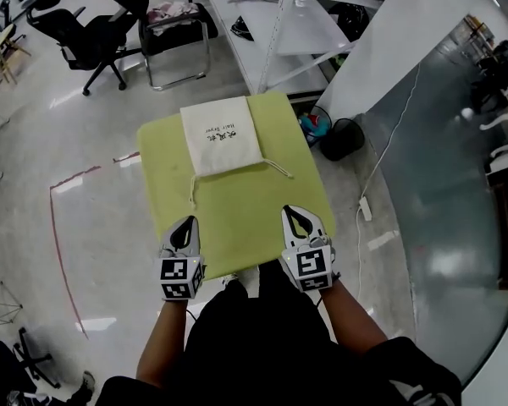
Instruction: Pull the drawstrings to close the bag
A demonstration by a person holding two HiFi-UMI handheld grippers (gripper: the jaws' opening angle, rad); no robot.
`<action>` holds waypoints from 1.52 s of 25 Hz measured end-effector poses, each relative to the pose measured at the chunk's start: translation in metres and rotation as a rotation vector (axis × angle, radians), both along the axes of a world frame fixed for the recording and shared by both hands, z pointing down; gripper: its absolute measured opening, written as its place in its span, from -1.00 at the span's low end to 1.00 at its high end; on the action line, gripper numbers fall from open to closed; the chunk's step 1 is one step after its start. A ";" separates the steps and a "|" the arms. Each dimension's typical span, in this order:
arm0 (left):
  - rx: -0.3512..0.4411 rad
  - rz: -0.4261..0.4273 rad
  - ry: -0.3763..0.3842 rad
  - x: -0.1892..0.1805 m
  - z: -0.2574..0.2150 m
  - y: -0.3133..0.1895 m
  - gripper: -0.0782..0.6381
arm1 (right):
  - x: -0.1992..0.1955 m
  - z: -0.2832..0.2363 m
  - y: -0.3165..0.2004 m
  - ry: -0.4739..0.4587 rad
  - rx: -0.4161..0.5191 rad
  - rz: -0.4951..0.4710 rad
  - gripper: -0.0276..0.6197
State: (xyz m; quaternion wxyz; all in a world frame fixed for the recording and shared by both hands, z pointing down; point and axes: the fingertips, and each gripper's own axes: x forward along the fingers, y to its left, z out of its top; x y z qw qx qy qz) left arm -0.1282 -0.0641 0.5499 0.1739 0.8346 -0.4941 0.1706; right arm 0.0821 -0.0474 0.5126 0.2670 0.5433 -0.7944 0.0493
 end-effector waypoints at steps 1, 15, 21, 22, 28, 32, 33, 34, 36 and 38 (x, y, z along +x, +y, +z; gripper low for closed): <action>-0.009 -0.006 -0.002 0.001 0.004 -0.003 -0.78 | 0.003 0.005 -0.005 0.000 -0.009 -0.003 -0.90; -0.162 -0.110 -0.137 0.006 0.077 -0.049 -0.78 | 0.034 0.075 -0.087 -0.042 -0.142 -0.084 -0.90; -0.244 -0.156 -0.177 0.000 0.117 -0.060 -0.78 | 0.055 0.126 -0.107 -0.012 -0.256 -0.104 -0.90; -0.256 -0.162 -0.179 -0.001 0.123 -0.063 -0.78 | 0.059 0.135 -0.110 0.002 -0.275 -0.112 -0.90; -0.342 -0.236 -0.167 -0.006 0.144 -0.075 -0.78 | 0.079 0.179 -0.123 0.110 -0.382 -0.189 -0.78; -0.417 -0.262 -0.192 -0.014 0.165 -0.078 -0.48 | 0.090 0.204 -0.135 0.114 -0.440 -0.192 -0.62; -0.440 -0.268 -0.191 -0.016 0.171 -0.078 -0.42 | 0.091 0.209 -0.137 0.114 -0.453 -0.195 -0.62; -0.461 -0.272 -0.190 -0.019 0.177 -0.078 -0.39 | 0.092 0.214 -0.140 0.117 -0.465 -0.200 -0.62; -0.499 -0.275 -0.191 -0.022 0.190 -0.079 -0.39 | 0.092 0.222 -0.144 0.125 -0.490 -0.215 -0.62; -0.528 -0.269 -0.192 -0.022 0.200 -0.079 -0.39 | 0.092 0.230 -0.146 0.132 -0.515 -0.228 -0.62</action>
